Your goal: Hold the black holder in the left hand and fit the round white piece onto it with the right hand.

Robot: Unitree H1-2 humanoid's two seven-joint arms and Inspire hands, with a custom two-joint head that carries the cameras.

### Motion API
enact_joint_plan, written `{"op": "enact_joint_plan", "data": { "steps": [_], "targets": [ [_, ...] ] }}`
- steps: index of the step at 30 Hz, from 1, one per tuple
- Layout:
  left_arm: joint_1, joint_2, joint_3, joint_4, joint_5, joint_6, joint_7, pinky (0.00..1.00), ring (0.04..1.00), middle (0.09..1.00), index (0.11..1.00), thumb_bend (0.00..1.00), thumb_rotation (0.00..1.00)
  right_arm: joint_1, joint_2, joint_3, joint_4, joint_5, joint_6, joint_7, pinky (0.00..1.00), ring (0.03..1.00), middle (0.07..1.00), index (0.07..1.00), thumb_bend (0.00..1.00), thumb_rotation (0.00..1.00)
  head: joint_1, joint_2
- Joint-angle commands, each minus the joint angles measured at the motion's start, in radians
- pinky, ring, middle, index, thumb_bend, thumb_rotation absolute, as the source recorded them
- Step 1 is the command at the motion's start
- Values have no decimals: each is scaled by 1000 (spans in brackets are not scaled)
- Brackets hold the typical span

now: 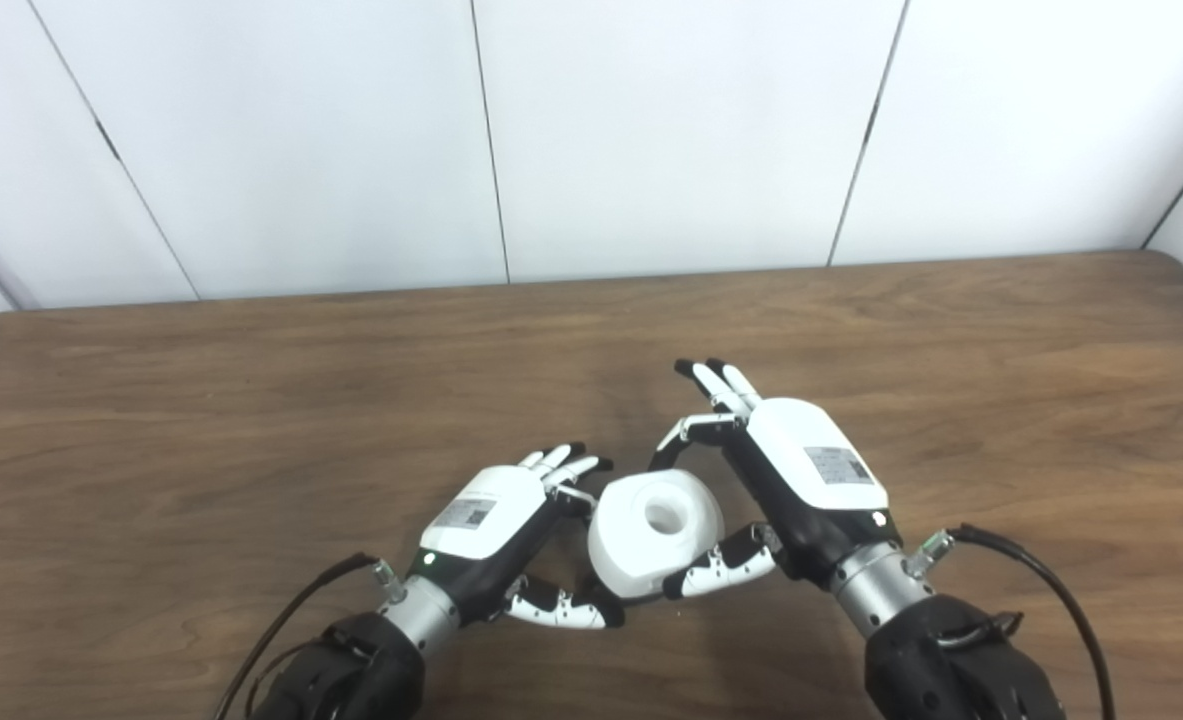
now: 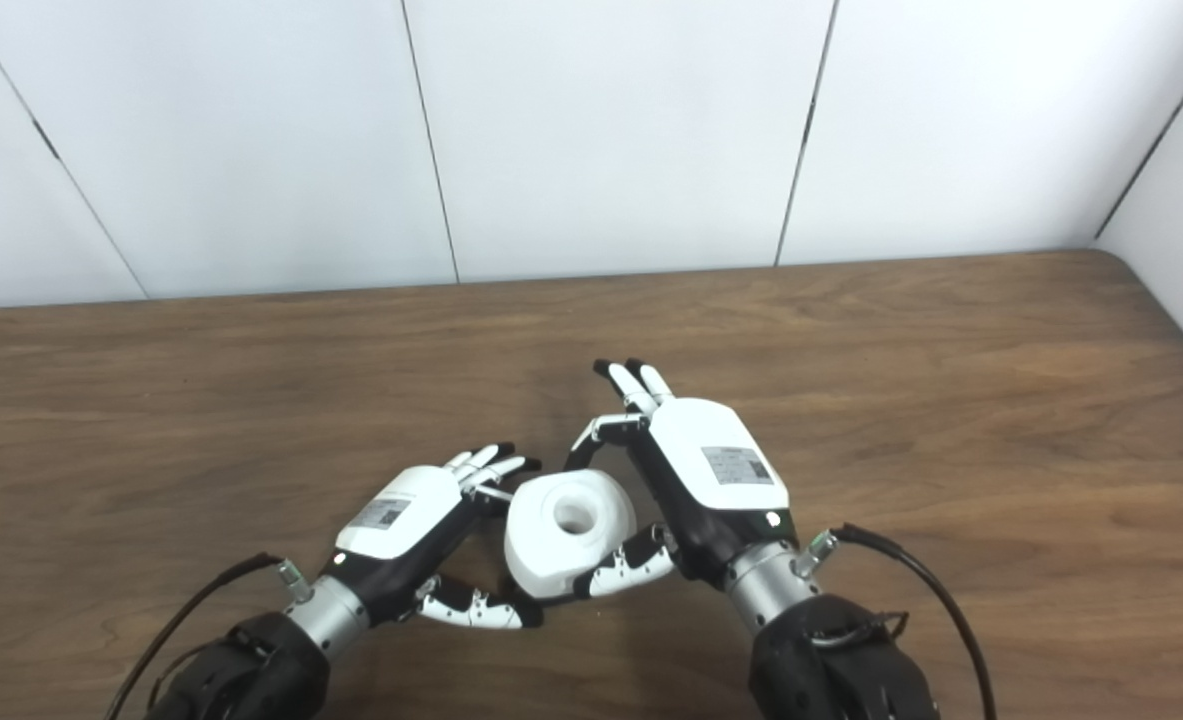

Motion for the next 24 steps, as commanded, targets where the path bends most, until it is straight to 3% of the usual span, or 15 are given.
{"op": "enact_joint_plan", "data": {
  "steps": [1, 16, 24],
  "targets": [
    [-14, -12, -11, -10, 6, -17, 11, 1000, 1000, 937, 482, 517, 52, -20, 11, 12, -45, -7, -5, 10, 820, 1000, 970, 480, 511, 141, 2, 0],
    [-19, -28, -17, -1, 8, -16, 16, 1000, 1000, 942, 482, 516, 53, -23, 24, 41, -85, -36, -16, 79, 826, 1000, 968, 480, 511, 141, 12, 0],
    [-20, -25, -16, 1, 14, -16, 16, 1000, 1000, 945, 482, 516, 53, -15, 19, 36, -72, -42, -17, 73, 814, 1000, 960, 480, 512, 140, 2, -6]
  ]
}}
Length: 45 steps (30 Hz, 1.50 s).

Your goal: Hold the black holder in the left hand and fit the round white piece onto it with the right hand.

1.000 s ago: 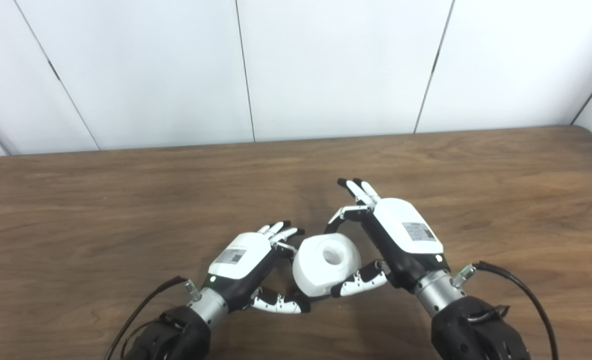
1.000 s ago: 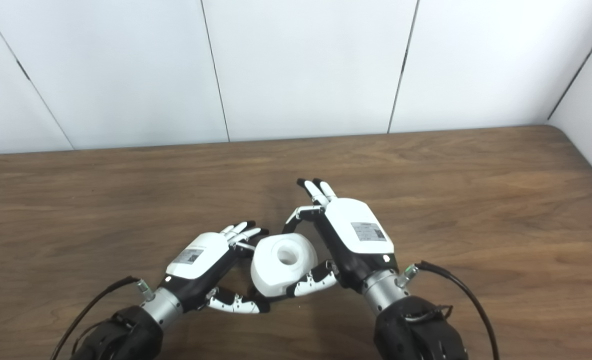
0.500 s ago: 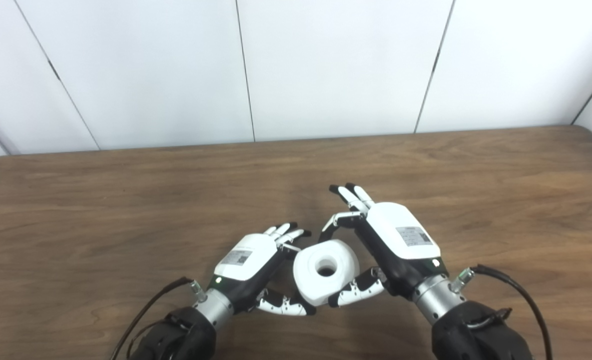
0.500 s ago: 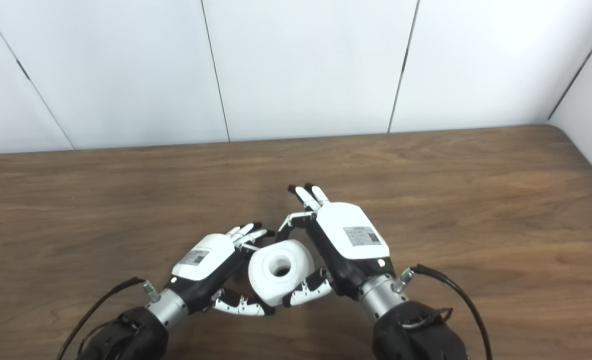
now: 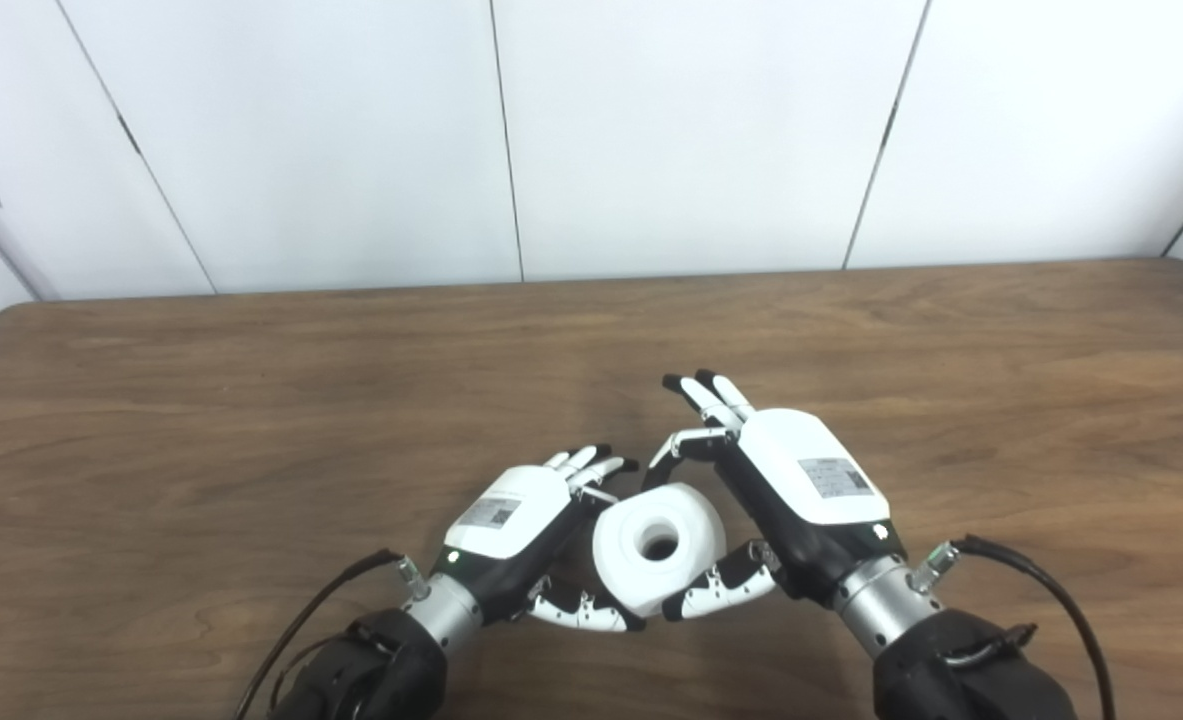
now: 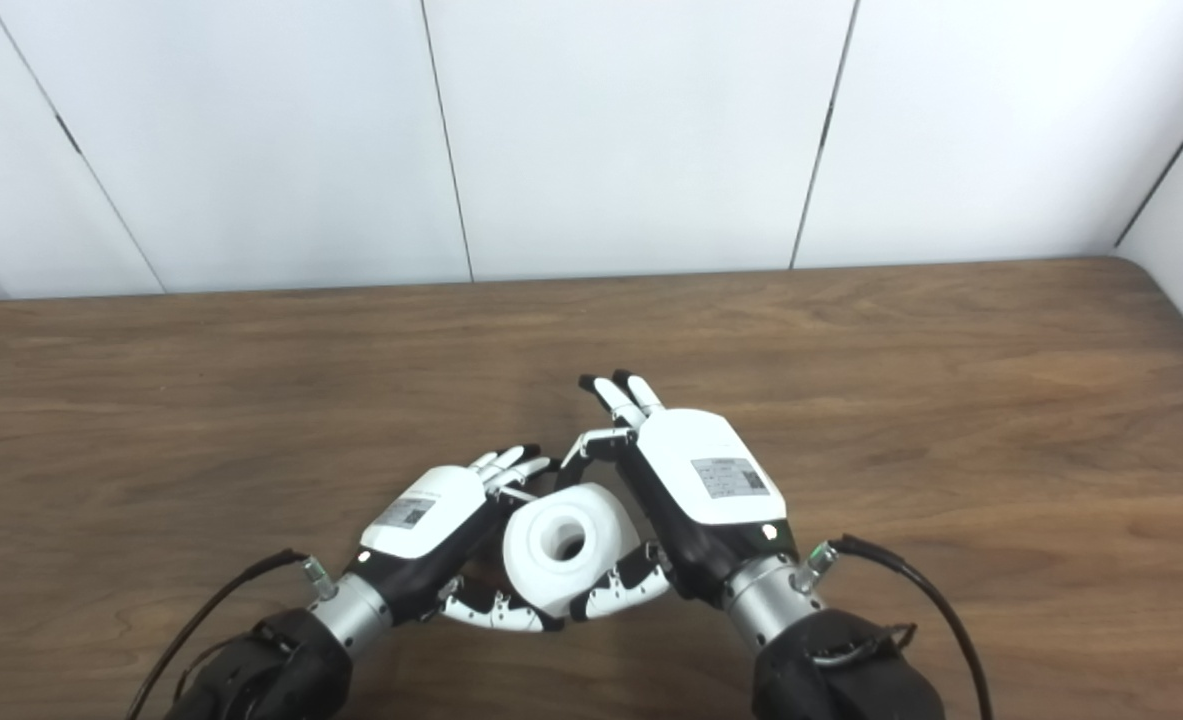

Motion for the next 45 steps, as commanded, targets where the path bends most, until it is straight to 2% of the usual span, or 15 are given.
{"op": "enact_joint_plan", "data": {
  "steps": [1, 10, 21, 31, 45],
  "targets": [
    [-19, -9, -8, -3, 8, -15, 12, 1000, 1000, 943, 482, 516, 53, -13, 8, 8, -20, -4, -16, -5, 806, 1000, 959, 480, 512, 140, -2, 1],
    [-14, -1, -6, -7, 4, -25, 17, 1000, 1000, 937, 481, 516, 53, -13, 6, -10, -14, -2, -7, -10, 788, 1000, 957, 481, 512, 140, -10, 1],
    [-14, 1, -5, -8, 7, -23, 14, 1000, 1000, 935, 481, 516, 53, 3, -4, -38, 38, 13, -5, -60, 783, 1000, 958, 480, 513, 139, -14, 0],
    [-17, -1, -5, -12, 8, -12, 4, 1000, 1000, 936, 482, 516, 52, 4, -22, -43, 53, 17, -2, -81, 765, 992, 954, 481, 512, 139, -16, 1],
    [-17, -5, -5, -4, 9, -24, 22, 1000, 1000, 934, 481, 517, 53, 8, -29, -33, 22, 33, 2, -60, 784, 1000, 963, 481, 512, 141, -8, 7]
  ]
}}
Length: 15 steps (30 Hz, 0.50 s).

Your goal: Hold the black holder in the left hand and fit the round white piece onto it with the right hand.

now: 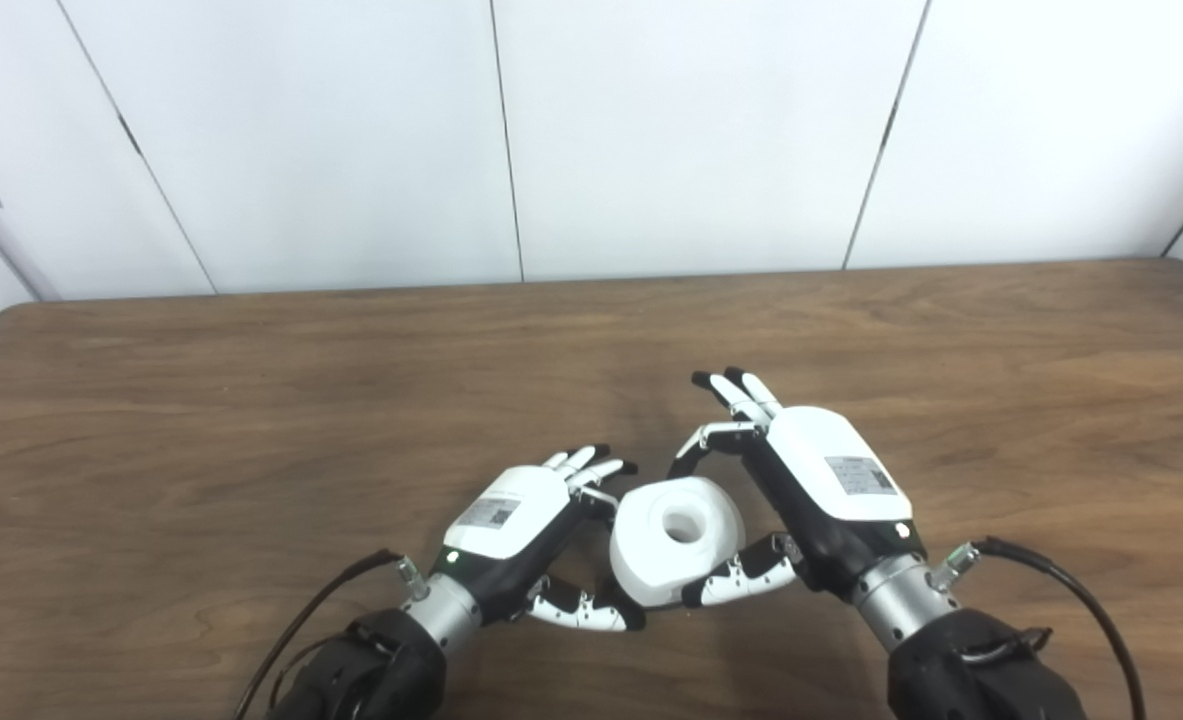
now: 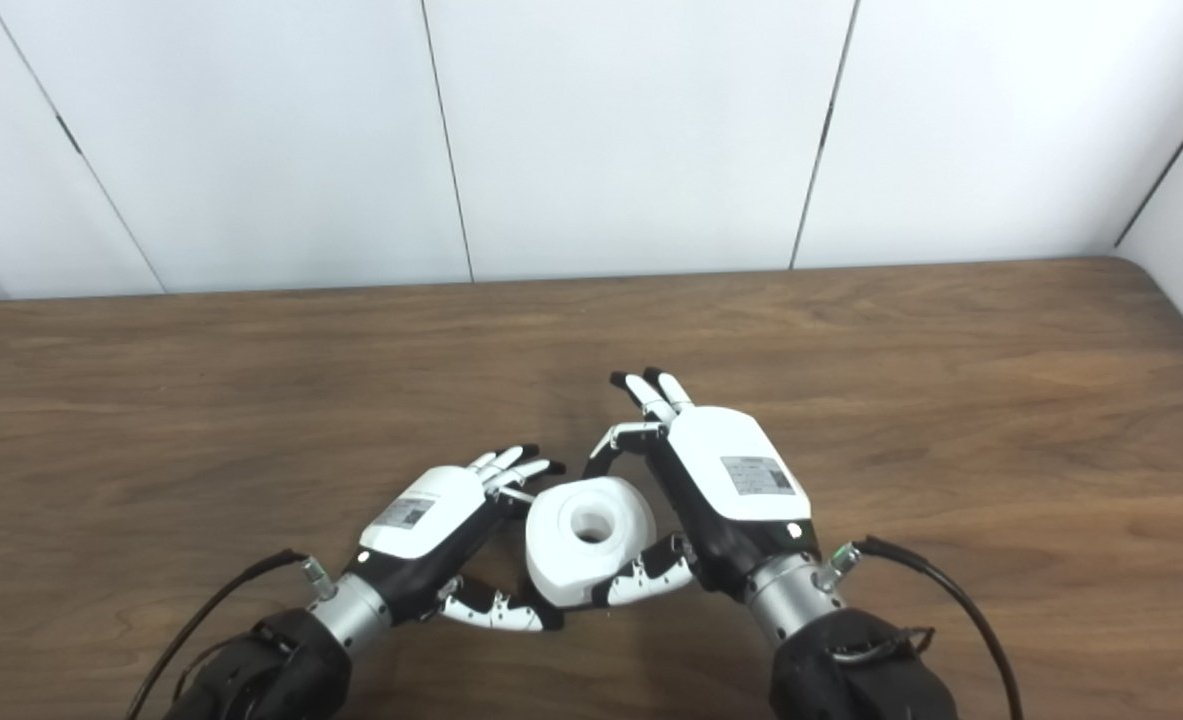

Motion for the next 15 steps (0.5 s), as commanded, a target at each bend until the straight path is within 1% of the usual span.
{"op": "enact_joint_plan", "data": {
  "steps": [1, 8, 15],
  "targets": [
    [-17, -8, -6, -6, 6, -22, 18, 1000, 1000, 935, 482, 516, 53, -4, -1, 6, -19, 2, -1, 13, 785, 1000, 964, 481, 512, 141, 1, 1],
    [-19, -8, -6, -8, 5, -15, 12, 1000, 1000, 937, 481, 516, 53, 15, 0, 22, 18, 15, -6, -15, 787, 1000, 957, 480, 513, 138, 4, 0],
    [-19, -8, -7, -9, 6, -15, 11, 1000, 1000, 940, 481, 516, 54, 15, -3, 30, 24, 19, -4, -22, 800, 1000, 964, 480, 513, 139, 3, -1]
  ]
}}
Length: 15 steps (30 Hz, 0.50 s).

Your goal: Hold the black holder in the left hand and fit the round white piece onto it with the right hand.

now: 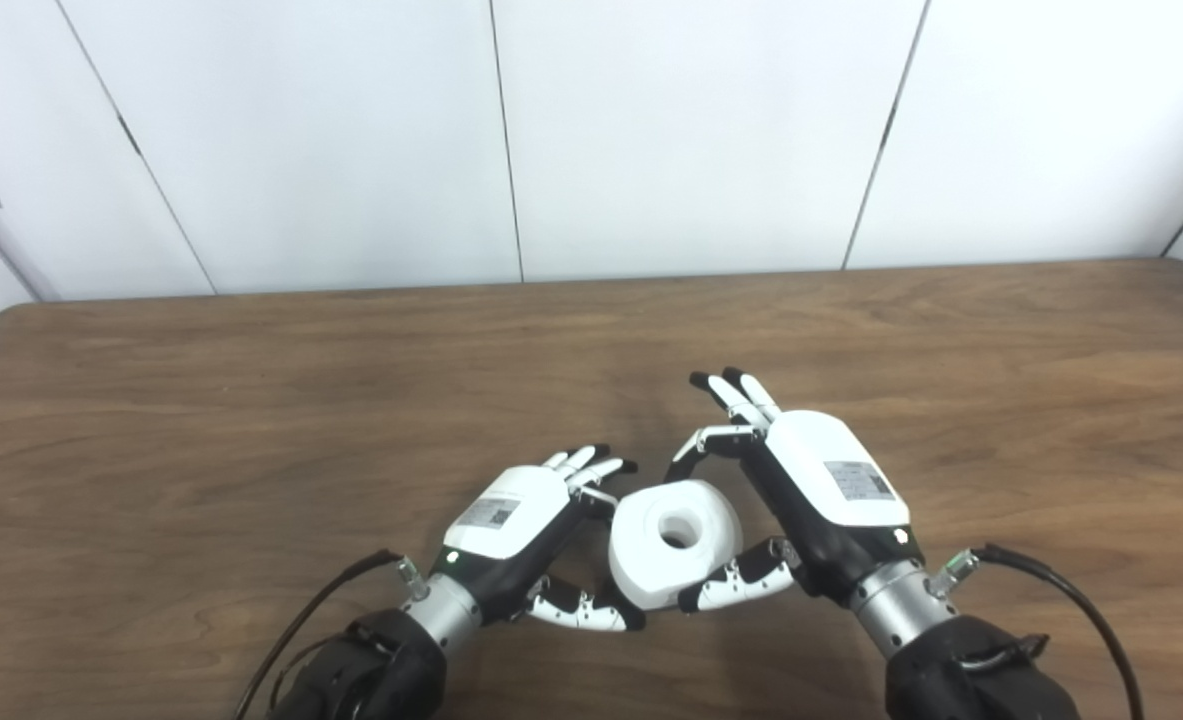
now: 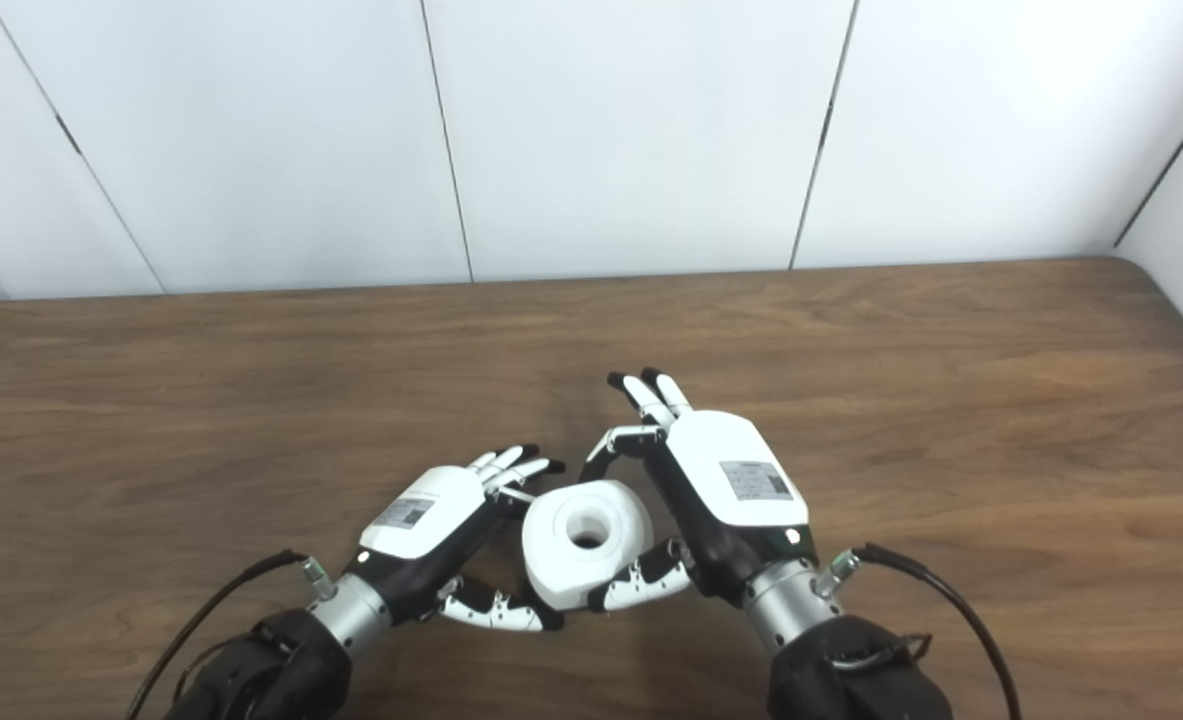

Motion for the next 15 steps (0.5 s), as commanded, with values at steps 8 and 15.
{"op": "enact_joint_plan", "data": {
  "steps": [8, 15],
  "targets": [
    [-19, -8, -8, -5, 8, -21, 19, 1000, 1000, 933, 481, 516, 53, 0, -3, 14, 8, -3, 4, 17, 814, 1000, 967, 481, 512, 140, 0, -2],
    [-18, -8, -6, -7, 3, -15, 12, 1000, 1000, 938, 482, 516, 53, -9, -12, 14, -3, 10, 33, 53, 817, 1000, 982, 567, 664, 227, 0, -2]
  ]
}}
